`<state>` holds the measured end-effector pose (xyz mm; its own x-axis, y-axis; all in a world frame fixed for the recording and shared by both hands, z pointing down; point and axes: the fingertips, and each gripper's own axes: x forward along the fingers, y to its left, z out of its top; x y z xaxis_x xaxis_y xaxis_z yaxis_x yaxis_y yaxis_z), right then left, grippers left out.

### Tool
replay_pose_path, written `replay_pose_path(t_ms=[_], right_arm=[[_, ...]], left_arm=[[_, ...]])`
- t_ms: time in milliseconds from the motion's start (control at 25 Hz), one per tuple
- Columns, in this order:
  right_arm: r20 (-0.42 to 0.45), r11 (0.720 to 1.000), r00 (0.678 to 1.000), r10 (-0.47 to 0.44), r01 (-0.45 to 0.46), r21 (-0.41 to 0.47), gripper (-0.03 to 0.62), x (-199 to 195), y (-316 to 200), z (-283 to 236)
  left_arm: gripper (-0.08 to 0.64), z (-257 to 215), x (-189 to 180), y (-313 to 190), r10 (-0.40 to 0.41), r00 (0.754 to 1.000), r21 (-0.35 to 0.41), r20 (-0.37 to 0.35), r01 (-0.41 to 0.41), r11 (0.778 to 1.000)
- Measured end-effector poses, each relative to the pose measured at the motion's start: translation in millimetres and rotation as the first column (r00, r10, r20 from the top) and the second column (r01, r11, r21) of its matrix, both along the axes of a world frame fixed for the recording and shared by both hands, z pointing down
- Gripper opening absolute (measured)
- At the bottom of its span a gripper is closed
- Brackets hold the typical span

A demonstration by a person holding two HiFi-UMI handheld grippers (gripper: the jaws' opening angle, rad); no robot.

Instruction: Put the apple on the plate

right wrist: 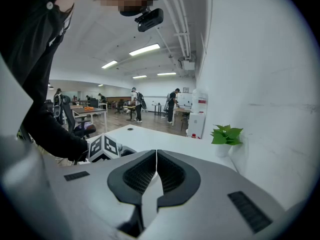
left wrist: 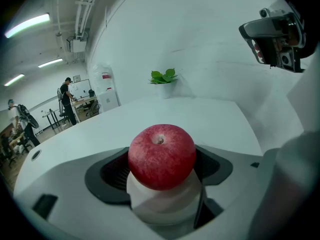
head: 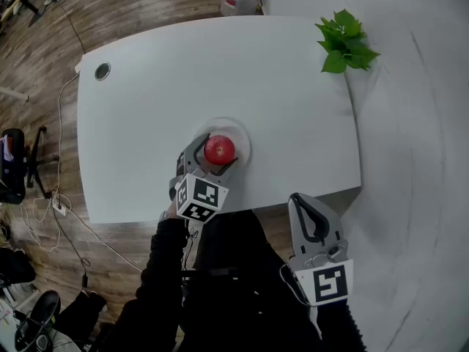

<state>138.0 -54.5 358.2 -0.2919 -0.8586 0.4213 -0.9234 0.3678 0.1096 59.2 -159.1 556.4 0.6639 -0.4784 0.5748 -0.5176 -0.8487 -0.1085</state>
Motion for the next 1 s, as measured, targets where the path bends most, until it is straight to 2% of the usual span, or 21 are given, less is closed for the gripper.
replay_pose_path(t_ms=[520, 1000], right_arm=[[-0.002, 1.0, 1.0, -0.012, 0.012, -0.014, 0.041, -5.9, 2.7, 3.2], [-0.007, 1.0, 1.0, -0.007, 0.007, -0.021, 0.042, -8.0, 5.5, 3.4]], left_arm=[[0.371, -1.4, 0.0, -0.2, 0.009, 1.0, -0.005, -0.01, -0.009, 1.0], [0.371, -2.9, -0.6, -2.4, -0.015, 0.999, -0.011, -0.029, 0.014, 1.0]])
